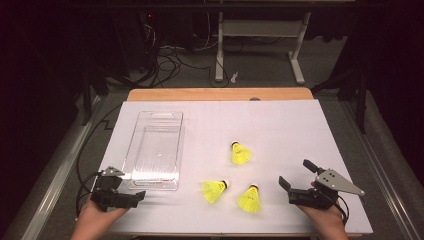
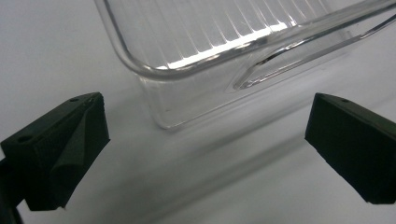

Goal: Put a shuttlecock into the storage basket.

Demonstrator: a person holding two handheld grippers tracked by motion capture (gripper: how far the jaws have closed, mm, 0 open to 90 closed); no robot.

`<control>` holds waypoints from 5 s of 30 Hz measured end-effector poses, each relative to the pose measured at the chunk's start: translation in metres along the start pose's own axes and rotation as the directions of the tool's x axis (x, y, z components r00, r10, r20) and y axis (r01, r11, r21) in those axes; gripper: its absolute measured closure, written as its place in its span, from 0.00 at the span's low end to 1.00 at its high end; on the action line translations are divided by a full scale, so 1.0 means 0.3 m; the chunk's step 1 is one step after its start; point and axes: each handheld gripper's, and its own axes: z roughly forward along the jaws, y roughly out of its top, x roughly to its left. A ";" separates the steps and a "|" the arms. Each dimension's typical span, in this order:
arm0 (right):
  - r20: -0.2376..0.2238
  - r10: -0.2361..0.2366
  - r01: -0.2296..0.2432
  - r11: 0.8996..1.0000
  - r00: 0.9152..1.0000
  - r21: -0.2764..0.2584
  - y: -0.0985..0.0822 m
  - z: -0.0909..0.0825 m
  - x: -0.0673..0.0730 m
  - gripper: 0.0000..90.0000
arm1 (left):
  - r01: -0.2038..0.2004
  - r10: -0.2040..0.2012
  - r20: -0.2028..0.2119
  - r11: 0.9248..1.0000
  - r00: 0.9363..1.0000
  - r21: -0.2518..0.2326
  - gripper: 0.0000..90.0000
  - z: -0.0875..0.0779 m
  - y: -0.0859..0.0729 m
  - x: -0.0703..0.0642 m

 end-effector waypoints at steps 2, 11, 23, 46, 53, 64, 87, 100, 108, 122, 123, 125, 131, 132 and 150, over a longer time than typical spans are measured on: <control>0.000 0.002 -0.002 1.000 1.000 -0.003 0.001 -0.002 0.000 0.00 | 0.005 -0.005 0.003 1.000 1.000 0.018 0.01 -0.004 0.003 0.003; -0.005 0.003 -0.003 1.000 1.000 0.000 0.001 -0.002 0.002 0.00 | -0.012 0.007 0.035 0.990 0.999 0.144 0.01 -0.015 0.015 0.008; -0.012 0.010 -0.010 1.000 1.000 -0.004 0.001 -0.003 0.003 0.00 | -0.032 0.020 0.053 0.968 0.998 0.249 0.01 -0.011 0.035 0.008; -0.013 0.009 -0.009 1.000 1.000 -0.003 0.000 -0.005 0.007 0.00 | -0.058 0.034 0.066 0.911 0.997 0.408 0.01 -0.020 0.076 0.000; -0.012 0.011 -0.011 1.000 1.000 -0.001 -0.001 -0.003 0.006 0.00 | -0.070 0.044 0.069 0.895 0.997 0.440 0.01 -0.016 0.070 -0.002; -0.014 0.007 -0.007 1.000 1.000 0.000 -0.001 0.001 0.011 0.00 | -0.120 0.091 0.081 0.852 0.993 0.510 0.01 -0.005 0.066 -0.040; -0.016 0.008 -0.008 1.000 1.000 0.002 0.000 0.002 0.015 0.00 | -0.201 0.144 0.149 0.829 0.978 0.522 0.01 0.009 0.105 -0.167; -0.019 0.004 -0.004 1.000 1.000 0.002 0.001 0.002 0.019 0.00 | -0.229 0.151 0.189 0.823 0.970 0.519 0.01 0.026 0.112 -0.218; -0.020 0.004 -0.004 1.000 1.000 0.004 0.001 0.005 0.021 0.00 | -0.276 0.178 0.232 0.808 0.956 0.520 0.01 0.043 0.119 -0.284; -0.016 0.007 -0.007 1.000 1.000 -0.007 0.003 -0.005 0.011 0.00 | -0.311 0.198 0.264 0.802 0.944 0.509 0.02 0.072 0.150 -0.352; -0.017 0.008 -0.008 1.000 1.000 -0.007 0.003 -0.005 0.011 0.00 | -0.319 0.206 0.267 0.799 0.941 0.509 0.02 0.075 0.155 -0.361; -0.017 0.009 -0.009 1.000 1.000 -0.008 0.004 -0.005 0.011 0.00 | -0.323 0.211 0.267 0.797 0.940 0.510 0.02 0.076 0.161 -0.370; -0.018 0.009 -0.009 1.000 1.000 -0.010 0.005 -0.005 0.011 0.00 | -0.338 0.222 0.278 0.795 0.935 0.503 0.04 0.081 0.186 -0.397; -0.017 0.010 -0.010 1.000 1.000 -0.011 0.005 -0.007 0.009 0.00 | -0.316 0.202 0.267 0.799 0.942 0.511 0.04 0.082 0.192 -0.416; -0.020 0.009 -0.009 1.000 1.000 -0.012 0.006 -0.009 0.008 0.00 | -0.406 0.274 0.326 0.784 0.905 0.469 0.26 0.099 0.292 -0.514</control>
